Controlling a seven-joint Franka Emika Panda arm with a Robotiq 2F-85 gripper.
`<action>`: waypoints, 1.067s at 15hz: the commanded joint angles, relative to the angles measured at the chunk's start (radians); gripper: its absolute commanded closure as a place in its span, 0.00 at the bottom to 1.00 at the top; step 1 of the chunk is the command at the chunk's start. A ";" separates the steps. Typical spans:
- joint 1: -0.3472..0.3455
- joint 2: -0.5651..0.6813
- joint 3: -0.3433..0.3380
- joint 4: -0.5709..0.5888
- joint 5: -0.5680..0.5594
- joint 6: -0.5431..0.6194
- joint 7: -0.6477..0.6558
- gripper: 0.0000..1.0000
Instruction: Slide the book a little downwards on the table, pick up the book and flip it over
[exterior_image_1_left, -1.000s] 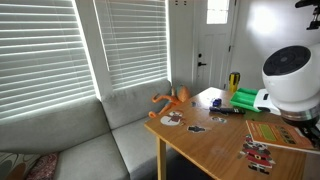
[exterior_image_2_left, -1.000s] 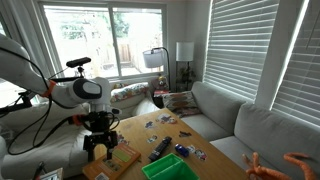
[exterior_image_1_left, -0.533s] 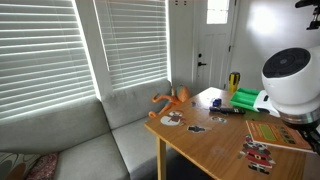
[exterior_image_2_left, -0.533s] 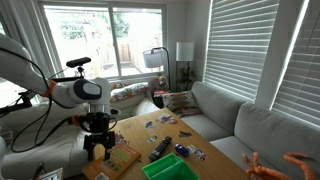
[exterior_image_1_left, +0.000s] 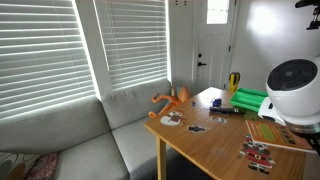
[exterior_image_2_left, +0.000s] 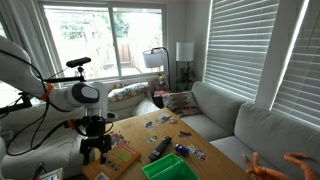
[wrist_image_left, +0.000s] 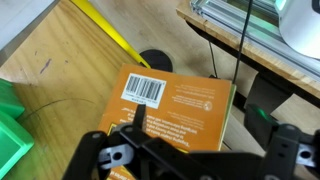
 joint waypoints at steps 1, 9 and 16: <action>0.010 0.004 0.013 -0.036 -0.026 -0.005 0.042 0.00; 0.007 0.013 0.016 -0.054 -0.050 -0.007 0.056 0.14; 0.004 0.008 0.010 -0.056 -0.063 -0.006 0.050 0.66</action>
